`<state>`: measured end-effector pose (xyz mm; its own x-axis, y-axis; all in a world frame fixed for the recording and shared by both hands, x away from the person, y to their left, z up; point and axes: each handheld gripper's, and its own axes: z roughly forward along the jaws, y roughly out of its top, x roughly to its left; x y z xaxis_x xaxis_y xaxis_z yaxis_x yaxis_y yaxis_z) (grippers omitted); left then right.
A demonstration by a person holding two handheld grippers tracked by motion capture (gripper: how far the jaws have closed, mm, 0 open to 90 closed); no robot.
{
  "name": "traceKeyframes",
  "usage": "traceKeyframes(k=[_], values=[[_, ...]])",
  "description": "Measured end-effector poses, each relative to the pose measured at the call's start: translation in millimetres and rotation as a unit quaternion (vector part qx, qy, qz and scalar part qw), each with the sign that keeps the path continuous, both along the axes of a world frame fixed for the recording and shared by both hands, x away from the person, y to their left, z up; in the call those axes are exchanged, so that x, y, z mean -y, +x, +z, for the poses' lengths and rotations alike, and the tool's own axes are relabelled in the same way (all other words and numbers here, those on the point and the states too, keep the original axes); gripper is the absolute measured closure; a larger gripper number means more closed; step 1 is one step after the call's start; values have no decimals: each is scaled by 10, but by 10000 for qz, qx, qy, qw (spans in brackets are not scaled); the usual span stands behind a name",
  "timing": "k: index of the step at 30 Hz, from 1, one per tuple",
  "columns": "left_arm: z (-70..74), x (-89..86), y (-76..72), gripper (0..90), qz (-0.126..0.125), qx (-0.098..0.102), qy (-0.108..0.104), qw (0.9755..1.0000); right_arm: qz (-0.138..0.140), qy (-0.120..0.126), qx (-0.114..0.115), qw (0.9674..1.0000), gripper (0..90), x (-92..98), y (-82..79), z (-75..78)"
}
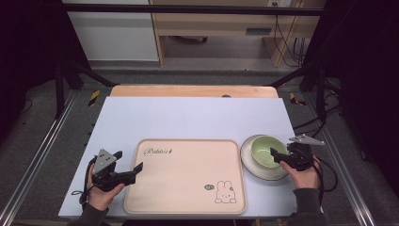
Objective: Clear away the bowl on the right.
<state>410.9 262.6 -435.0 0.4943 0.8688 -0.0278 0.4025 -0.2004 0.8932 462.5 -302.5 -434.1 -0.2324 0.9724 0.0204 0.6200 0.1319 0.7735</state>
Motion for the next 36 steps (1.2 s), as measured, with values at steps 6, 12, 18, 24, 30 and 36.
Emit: traceKeyframes(k=[6, 12, 18, 24, 30, 36], values=[[-2, 6, -1, 109, -4, -4, -8, 10000, -53, 33, -167, 9998, 379, 17, 9, -7], [-7, 7, 3, 109, -12, -21, 7, 10000, -8, 56, -396, 9992, 448, 13, 36, -33], [-9, 12, 3, 109, -33, -29, 21, 10000, -6, 219, -647, 9977, 506, 20, 59, -59], [-26, 16, 14, 110, -32, -59, 27, 10000, -34, 262, -785, 9966, 547, 30, 81, -86], [-24, 19, 13, 112, -46, -61, 38, 10000, -113, 340, -952, 9948, 615, 61, 91, -81], [-26, 26, 12, 112, -55, -56, 45, 10000, -179, 302, -1093, 9934, 665, 57, 112, -98]])
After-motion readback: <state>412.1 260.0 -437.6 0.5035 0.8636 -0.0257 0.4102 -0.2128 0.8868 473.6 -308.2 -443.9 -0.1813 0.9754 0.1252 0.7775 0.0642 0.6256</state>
